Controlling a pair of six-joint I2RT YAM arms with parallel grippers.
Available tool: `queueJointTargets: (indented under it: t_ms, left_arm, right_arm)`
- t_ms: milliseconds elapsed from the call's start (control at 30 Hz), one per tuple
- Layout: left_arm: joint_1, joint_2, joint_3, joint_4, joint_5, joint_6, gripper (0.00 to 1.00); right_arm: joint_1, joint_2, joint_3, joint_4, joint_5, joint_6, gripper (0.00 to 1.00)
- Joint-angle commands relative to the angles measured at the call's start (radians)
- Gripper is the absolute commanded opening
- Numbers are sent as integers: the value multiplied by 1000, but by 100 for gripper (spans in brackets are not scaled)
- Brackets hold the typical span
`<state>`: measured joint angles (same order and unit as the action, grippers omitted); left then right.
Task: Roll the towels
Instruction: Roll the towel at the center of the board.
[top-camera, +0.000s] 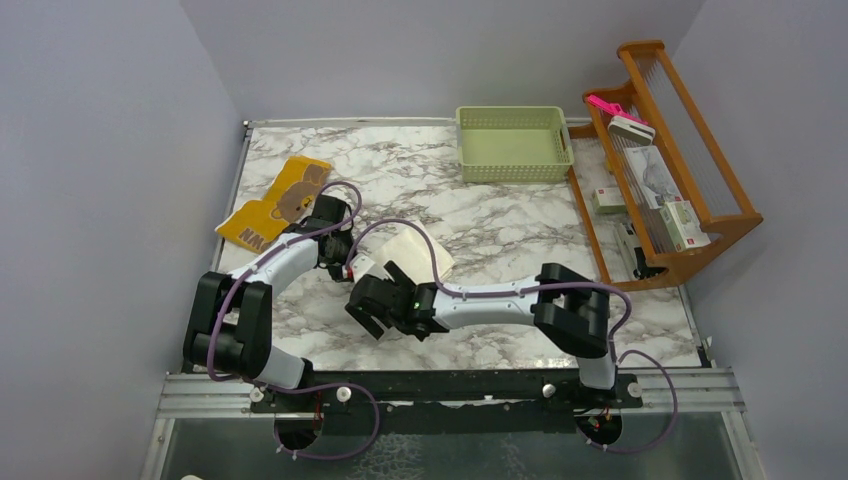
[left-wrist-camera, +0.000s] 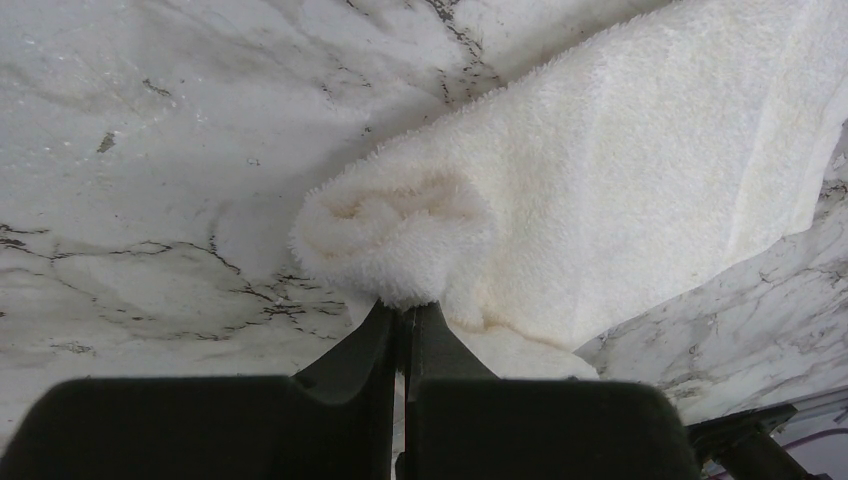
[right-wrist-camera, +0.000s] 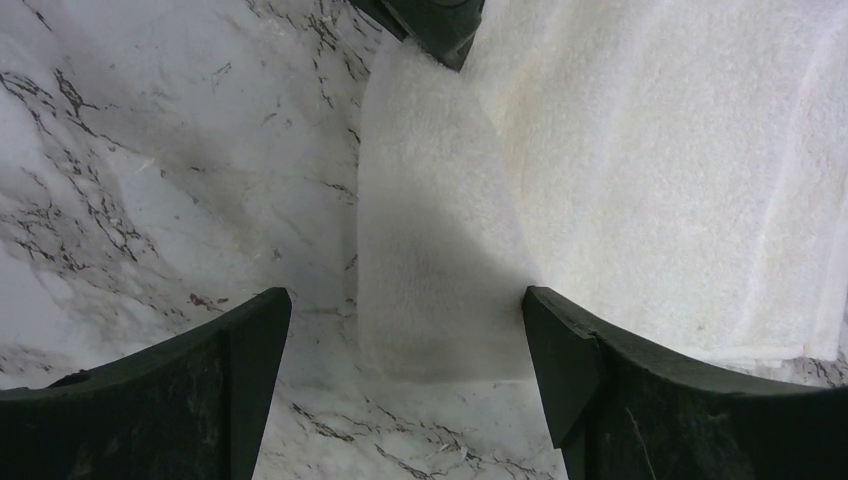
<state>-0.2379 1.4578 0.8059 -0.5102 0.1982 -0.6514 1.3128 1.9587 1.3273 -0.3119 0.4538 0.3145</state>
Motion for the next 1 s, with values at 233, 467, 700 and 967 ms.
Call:
queueJointTargets:
  t_ms: [233,467,700,967]
  left_arm:
    - [-3,-5,25,-40,-32,22,0]
    - [-3,-20,36,-58,-37,27,0]
    - [-3,-59,65,-82,-37,14,0]
    - [1,-209,206,-107,-74,-13,40]
  right_arm:
    - [-14,108,79,-73,62,74,65]
    - [-14,112,103,-93,95,89,24]
    - [-29,31,79,-35,-7,89,1]
    - [-243,-191,-280,340,-511,199,1]
